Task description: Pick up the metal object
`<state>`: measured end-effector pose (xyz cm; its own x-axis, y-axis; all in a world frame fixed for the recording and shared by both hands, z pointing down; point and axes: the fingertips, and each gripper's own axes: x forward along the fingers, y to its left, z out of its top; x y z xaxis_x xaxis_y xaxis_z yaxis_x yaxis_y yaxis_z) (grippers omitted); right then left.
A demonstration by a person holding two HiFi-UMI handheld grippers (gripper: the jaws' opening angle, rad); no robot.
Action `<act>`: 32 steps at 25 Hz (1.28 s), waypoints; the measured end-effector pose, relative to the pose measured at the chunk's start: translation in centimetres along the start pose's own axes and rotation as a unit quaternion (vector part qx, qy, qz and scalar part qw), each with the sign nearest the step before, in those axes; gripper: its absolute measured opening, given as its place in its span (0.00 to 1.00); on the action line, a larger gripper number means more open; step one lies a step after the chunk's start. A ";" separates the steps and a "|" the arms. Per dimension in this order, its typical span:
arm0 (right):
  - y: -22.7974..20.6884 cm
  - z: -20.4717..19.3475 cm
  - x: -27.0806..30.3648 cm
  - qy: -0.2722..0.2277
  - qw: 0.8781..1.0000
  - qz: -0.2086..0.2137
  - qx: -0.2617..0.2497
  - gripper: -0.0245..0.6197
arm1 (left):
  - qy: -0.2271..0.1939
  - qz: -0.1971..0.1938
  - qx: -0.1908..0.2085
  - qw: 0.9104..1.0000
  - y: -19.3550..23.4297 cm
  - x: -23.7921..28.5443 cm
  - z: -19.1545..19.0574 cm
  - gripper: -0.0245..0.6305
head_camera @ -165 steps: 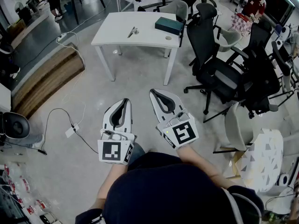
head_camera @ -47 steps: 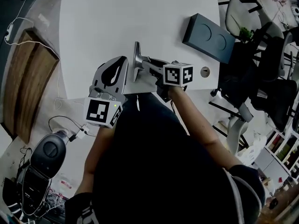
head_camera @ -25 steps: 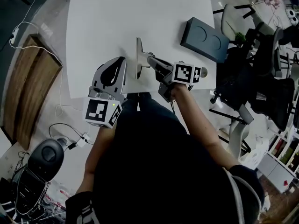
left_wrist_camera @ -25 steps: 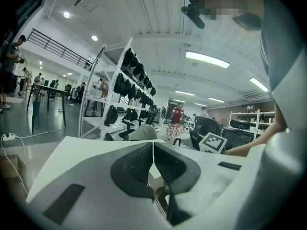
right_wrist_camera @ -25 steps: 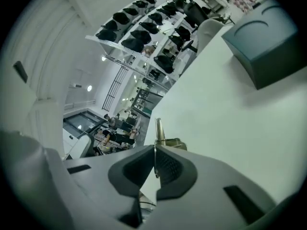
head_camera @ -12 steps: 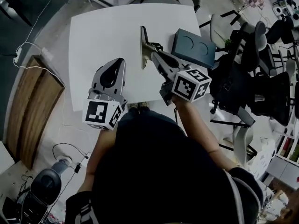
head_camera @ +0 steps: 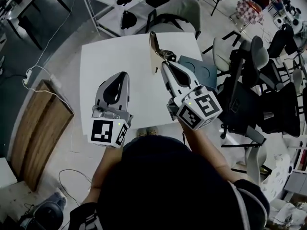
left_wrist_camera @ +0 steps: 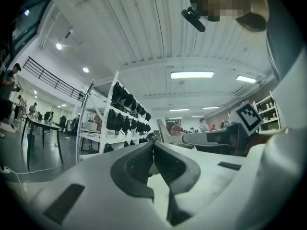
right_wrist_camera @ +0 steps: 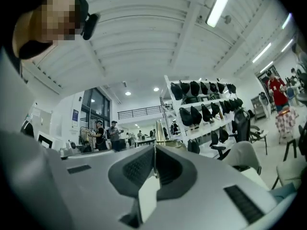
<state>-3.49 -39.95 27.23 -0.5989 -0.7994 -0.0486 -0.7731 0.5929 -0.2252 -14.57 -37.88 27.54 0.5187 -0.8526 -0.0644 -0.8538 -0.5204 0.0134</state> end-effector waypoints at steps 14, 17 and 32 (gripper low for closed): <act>1.6 2.8 -1.5 -0.045 0.995 -0.020 -0.089 0.09 | -0.005 0.003 0.029 1.000 -1.1 0.2 1.9 0.08; 1.5 2.6 -1.7 -0.045 0.995 -0.024 -0.088 0.09 | -0.006 0.000 0.030 1.000 -1.5 0.2 1.9 0.08; 1.7 1.7 -2.3 -0.038 0.994 -0.041 -0.091 0.09 | -0.004 -0.005 0.026 1.000 -1.9 -0.2 1.5 0.08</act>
<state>-3.07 -37.26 25.31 -0.5207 -0.8462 -0.1134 -0.8475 0.5284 -0.0510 -13.11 -36.67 26.04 0.5267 -0.8470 -0.0718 -0.8501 -0.5252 -0.0396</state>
